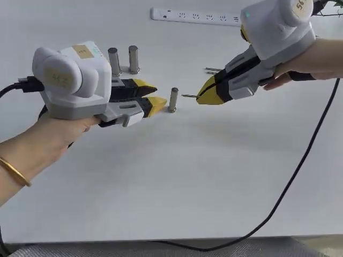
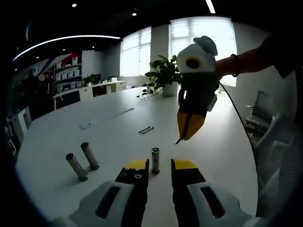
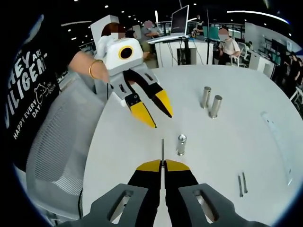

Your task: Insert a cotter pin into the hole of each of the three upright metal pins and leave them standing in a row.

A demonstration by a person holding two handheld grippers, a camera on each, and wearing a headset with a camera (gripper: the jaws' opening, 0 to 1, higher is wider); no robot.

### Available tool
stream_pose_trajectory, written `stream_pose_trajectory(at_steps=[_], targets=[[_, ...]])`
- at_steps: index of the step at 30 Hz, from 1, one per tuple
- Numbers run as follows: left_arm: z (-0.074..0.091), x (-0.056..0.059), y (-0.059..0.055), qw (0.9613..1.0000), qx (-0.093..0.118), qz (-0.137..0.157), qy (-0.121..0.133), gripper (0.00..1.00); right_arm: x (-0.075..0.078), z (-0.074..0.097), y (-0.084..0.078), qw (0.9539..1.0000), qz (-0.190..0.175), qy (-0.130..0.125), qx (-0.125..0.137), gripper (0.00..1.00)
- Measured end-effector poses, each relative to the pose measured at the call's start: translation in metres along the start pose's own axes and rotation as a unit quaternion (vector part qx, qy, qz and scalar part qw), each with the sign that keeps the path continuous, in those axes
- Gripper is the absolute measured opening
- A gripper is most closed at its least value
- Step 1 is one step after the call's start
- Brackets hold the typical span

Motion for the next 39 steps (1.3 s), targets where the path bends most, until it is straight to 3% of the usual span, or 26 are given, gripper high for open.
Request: stream_pose_trajectory(at_steps=[7,16,29,39], targets=[[-0.016,-0.008,-0.011,0.9998,-0.008,0.002,0.019,0.17,0.008,-0.006,-0.007,0.9999,-0.003,-0.003,-0.010,0.00],[-0.032,-0.010,-0.020,0.9996,-0.018,0.002,0.022,0.17,0.022,-0.009,-0.014,0.9996,0.005,-0.005,-0.026,0.00],[-0.047,-0.011,-0.024,0.9994,-0.019,0.022,0.018,0.14,0.030,-0.012,-0.015,0.9997,0.003,-0.004,-0.025,0.00],[-0.050,-0.010,-0.021,0.9995,-0.014,0.026,0.013,0.09,0.035,-0.014,-0.014,0.9997,0.006,-0.005,-0.021,0.00]])
Point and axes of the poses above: the centre of the closed fingertips' face, and the gripper's own axes: z roughly backward along the fingers, x roughly to its right, y roughly out of its top, the point moved 1 cm from there along z, roughly backward along the fingers, and after that the axes turned 9 degrees about z, right-handed, at the moved point
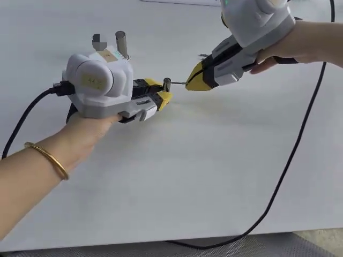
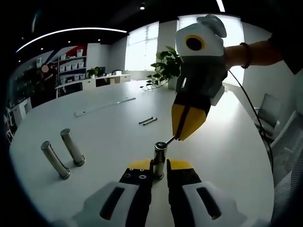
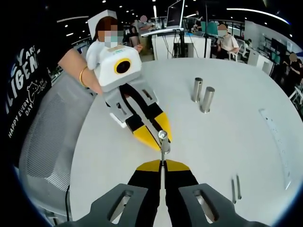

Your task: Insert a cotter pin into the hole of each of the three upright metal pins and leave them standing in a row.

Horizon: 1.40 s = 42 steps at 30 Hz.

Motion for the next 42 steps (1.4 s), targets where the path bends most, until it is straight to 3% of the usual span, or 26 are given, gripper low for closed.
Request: stream_pose_trajectory(at_steps=[23,42], targets=[[-0.003,0.002,-0.001,1.0000,0.004,0.001,0.004,0.07,0.000,-0.013,0.014,0.9995,0.031,-0.001,0.004,0.00],[-0.004,0.002,0.000,0.9997,0.013,0.016,0.016,0.07,0.000,-0.016,0.010,0.9992,0.039,-0.005,-0.005,0.03]])
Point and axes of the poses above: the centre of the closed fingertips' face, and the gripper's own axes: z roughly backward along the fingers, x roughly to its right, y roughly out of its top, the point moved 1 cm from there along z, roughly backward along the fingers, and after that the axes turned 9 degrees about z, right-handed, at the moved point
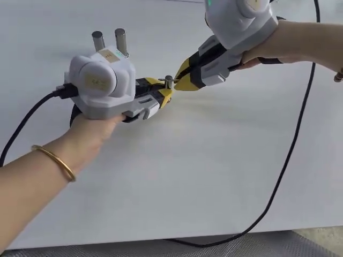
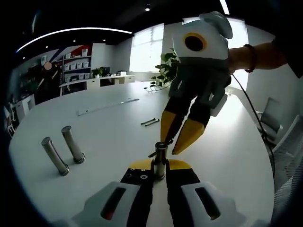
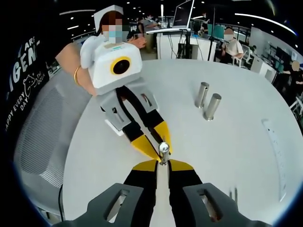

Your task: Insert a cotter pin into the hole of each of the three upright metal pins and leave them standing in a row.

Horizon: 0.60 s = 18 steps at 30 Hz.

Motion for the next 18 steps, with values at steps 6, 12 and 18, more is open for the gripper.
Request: stream_pose_trajectory(at_steps=[6,12,18], targets=[[0.0000,-0.0007,0.0000,1.0000,0.002,0.001,0.003,0.07,0.0021,0.0068,-0.0001,1.0000,-0.003,-0.009,0.002,0.01],[0.0001,-0.0009,0.0001,1.0000,0.004,0.002,0.008,0.07,0.0013,0.0064,0.0052,0.9998,-0.003,-0.019,0.005,0.00],[0.0004,-0.0006,-0.0003,0.9999,0.004,0.003,0.011,0.07,0.0033,0.0041,0.0049,0.9998,0.000,-0.021,0.006,0.00]])
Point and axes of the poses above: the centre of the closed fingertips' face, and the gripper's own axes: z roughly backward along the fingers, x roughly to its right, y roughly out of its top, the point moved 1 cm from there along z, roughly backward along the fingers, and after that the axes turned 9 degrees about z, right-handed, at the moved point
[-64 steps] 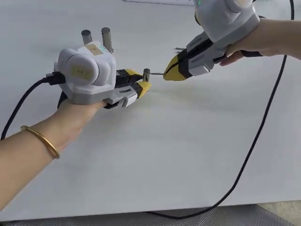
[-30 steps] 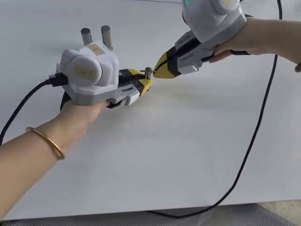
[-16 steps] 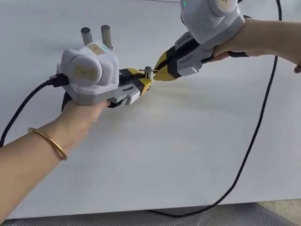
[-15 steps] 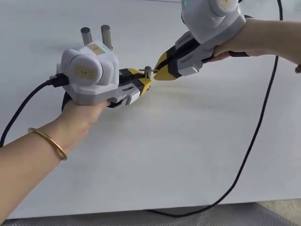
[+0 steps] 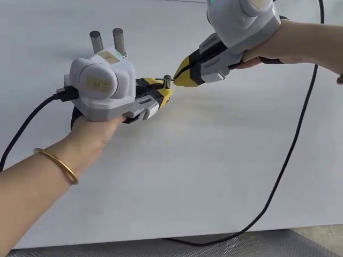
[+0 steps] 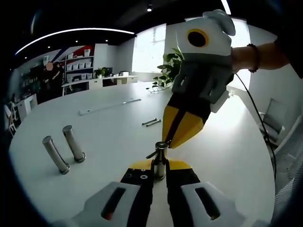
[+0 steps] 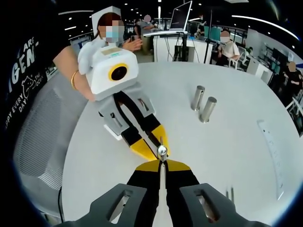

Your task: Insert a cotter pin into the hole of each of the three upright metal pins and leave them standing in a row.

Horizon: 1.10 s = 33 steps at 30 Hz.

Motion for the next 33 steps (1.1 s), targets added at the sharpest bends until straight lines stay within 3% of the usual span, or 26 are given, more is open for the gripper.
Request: stream_pose_trajectory(at_steps=[29,33], targets=[[-0.0002,0.0039,0.0003,0.9999,0.002,0.008,0.013,0.08,-0.0051,-0.0014,-0.0002,1.0000,-0.008,0.001,0.003,0.00],[-0.0004,0.0041,0.0026,0.9999,0.007,0.011,0.011,0.14,-0.0053,-0.0007,-0.0013,0.9999,-0.011,-0.001,0.002,0.03]])
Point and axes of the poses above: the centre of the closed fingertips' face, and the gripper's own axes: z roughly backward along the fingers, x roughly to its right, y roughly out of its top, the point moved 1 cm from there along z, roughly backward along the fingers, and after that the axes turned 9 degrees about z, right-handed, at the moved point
